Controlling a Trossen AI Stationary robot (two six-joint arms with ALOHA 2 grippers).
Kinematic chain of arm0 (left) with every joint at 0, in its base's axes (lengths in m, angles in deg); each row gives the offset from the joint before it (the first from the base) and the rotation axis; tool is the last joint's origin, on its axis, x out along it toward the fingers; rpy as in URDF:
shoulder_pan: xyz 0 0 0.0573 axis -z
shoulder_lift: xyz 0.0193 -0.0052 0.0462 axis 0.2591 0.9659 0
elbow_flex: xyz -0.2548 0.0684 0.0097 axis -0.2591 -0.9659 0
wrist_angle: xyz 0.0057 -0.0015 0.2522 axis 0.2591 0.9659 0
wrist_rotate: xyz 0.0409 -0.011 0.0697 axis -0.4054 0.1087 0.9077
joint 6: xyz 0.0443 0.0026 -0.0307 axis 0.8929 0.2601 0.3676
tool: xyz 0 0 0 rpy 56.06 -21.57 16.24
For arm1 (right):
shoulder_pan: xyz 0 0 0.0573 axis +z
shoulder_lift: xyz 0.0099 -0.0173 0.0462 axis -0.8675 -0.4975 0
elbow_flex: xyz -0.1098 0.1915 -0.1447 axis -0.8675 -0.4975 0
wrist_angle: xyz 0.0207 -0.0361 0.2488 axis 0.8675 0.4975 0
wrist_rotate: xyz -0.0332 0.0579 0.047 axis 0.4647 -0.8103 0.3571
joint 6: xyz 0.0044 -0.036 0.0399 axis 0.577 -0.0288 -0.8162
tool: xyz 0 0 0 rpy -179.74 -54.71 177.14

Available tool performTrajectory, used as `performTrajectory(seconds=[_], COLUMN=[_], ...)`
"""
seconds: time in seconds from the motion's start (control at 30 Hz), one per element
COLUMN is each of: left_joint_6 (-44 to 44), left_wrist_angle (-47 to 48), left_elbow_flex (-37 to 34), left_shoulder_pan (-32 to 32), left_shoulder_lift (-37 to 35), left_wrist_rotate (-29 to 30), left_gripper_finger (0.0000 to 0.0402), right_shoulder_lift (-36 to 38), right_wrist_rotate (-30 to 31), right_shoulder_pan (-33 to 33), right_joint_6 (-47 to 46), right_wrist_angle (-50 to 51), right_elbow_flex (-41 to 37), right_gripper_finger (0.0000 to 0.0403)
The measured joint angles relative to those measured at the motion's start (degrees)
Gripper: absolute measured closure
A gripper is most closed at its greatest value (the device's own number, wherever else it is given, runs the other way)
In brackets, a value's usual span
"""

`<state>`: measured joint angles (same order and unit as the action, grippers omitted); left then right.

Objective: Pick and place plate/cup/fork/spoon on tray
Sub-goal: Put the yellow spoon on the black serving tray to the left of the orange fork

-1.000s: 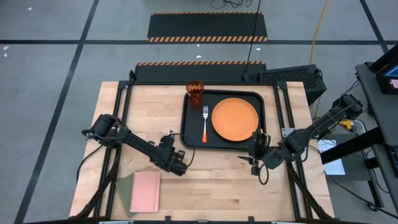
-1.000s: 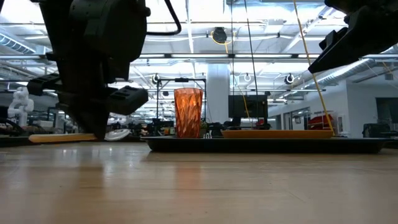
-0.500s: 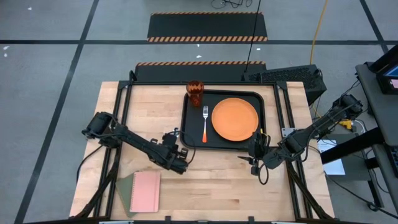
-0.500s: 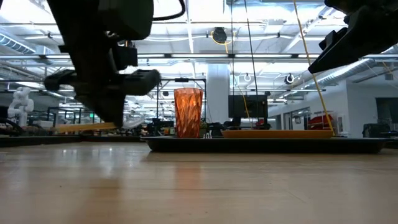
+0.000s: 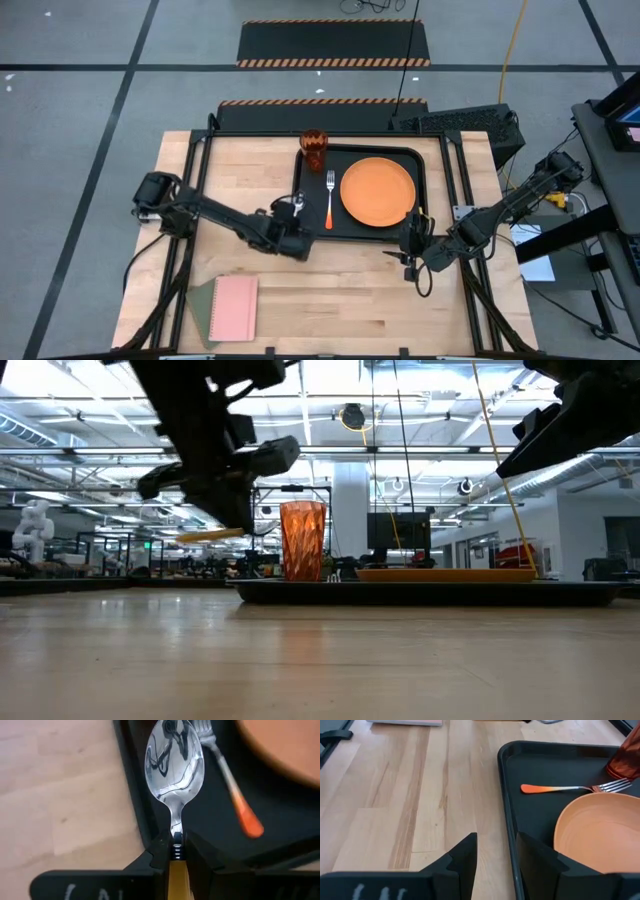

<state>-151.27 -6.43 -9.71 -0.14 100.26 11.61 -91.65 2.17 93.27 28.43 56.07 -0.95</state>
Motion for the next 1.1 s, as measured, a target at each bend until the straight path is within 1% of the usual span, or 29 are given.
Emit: performTrajectory(seconds=[0.2,0.3,0.4,0.53,0.7,0.83,0.9,1.1], left_joint_6=[12.3,16.3,18.2,18.3,16.1,14.4,13.8,11.8], left_wrist_angle=[-13.9,-19.6,-23.3,-24.4,-24.4,-26.4,-28.8,-30.0], left_elbow_flex=[0.0,0.1,0.1,0.1,0.0,0.0,0.0,0.0], left_shoulder_pan=[-4.3,-6.0,-7.6,-9.4,-10.8,-11.2,-11.4,-12.1], left_shoulder_lift=[0.0,-0.1,0.0,0.0,1.2,4.0,5.6,8.9], left_wrist_rotate=[0.1,0.2,0.2,0.7,1.7,2.2,2.3,2.6], left_gripper_finger=[0.036,0.036,0.036,0.036,0.036,0.036,0.036,0.036], right_shoulder_lift=[1.2,2.7,4.4,7.0,10.0,11.8,12.4,13.0], right_wrist_rotate=[0.0,0.0,0.0,0.1,0.2,0.2,0.2,0.2], right_shoulder_pan=[0.0,0.0,0.0,0.0,0.0,0.0,0.0,0.0], right_joint_6=[2.7,4.1,5.3,6.2,6.7,7.3,7.8,7.6], right_wrist_angle=[0.4,0.4,1.0,3.9,7.6,8.7,9.1,11.5], right_elbow_flex=[0.0,0.0,0.0,0.0,0.0,0.0,0.0,0.0], right_gripper_finger=[0.0273,0.0273,0.0273,0.0273,0.0273,0.0273,0.0273,0.0273])
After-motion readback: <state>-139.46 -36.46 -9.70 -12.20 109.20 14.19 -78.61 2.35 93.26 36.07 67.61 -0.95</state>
